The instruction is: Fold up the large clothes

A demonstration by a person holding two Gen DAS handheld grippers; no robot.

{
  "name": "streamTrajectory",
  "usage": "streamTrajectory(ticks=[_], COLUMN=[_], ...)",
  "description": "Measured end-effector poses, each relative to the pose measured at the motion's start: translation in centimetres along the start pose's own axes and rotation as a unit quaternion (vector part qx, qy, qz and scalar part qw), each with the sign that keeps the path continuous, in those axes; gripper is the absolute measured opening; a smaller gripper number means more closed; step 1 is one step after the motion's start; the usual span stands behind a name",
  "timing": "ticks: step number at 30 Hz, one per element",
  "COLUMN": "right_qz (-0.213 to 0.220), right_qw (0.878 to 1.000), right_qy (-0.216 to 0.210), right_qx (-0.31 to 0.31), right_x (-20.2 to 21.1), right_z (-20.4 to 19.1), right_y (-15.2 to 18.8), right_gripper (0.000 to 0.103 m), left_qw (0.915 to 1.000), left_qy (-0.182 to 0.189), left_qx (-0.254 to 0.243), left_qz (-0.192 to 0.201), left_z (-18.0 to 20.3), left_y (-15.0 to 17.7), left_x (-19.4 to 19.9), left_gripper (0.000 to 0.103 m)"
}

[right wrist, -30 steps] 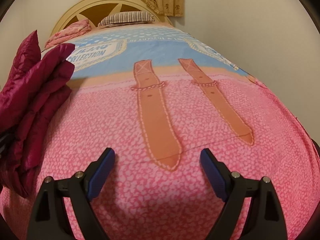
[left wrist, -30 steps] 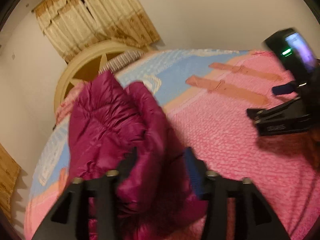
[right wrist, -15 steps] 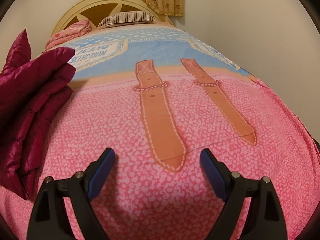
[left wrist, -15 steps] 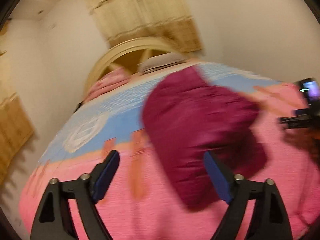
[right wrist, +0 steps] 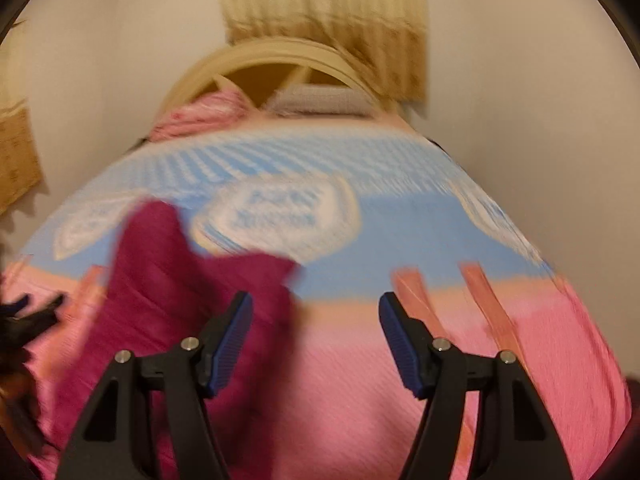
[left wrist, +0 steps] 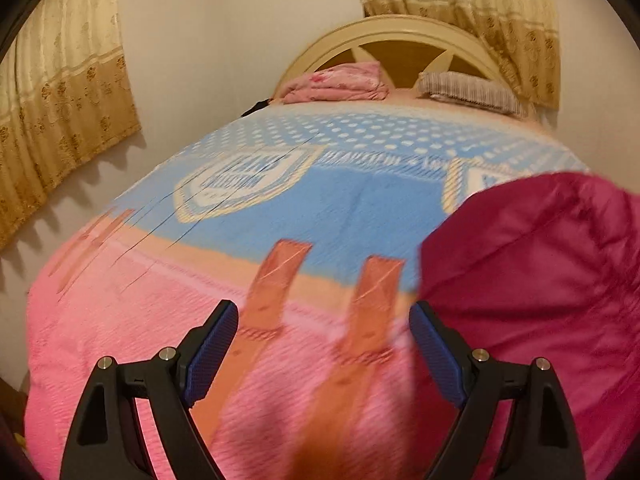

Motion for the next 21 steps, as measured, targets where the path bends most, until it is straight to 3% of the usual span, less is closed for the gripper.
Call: streamTrajectory(ticks=[3, 7, 8, 15, 21], right_qz=[0.003, -0.018, -0.026, -0.068, -0.083], right_qw=[0.999, 0.999, 0.999, 0.997, 0.996], right_qy=[-0.032, -0.039, -0.028, 0.018, 0.025], right_qx=[0.006, 0.028, 0.036, 0.035, 0.002], right_x=[-0.9, -3.4, -4.3, -7.9, -9.0], right_z=[-4.2, -8.1, -8.6, -5.8, -3.3], right_y=[-2.3, -1.9, -1.3, 3.1, 5.2], right_gripper=[0.068, 0.067, 0.063, 0.06, 0.06], left_qw=[0.9998, 0.9993, 0.9992, 0.9985, 0.9944], left_qy=[0.018, 0.025, 0.028, 0.043, 0.034], left_qx=[-0.005, -0.013, -0.015, -0.034, -0.1], left_qz=[-0.004, -0.022, -0.023, -0.007, -0.008], left_z=[2.2, 3.6, 3.8, 6.0, 10.0], left_y=[-0.7, 0.4, 0.8, 1.0, 2.6], left_x=[-0.2, -1.1, -1.2, -0.9, -1.3], left_gripper=[0.088, 0.088, 0.088, 0.088, 0.088])
Point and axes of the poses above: each gripper's, at about its wrist camera, not at the fingertips, and x roughly against the way its jaws point, z to its right, y to its underside, the point moved 1 cm from there along -x, roughly the way its jaws point, and after that the axes turned 2 degrees about z, right-handed, at the moved point
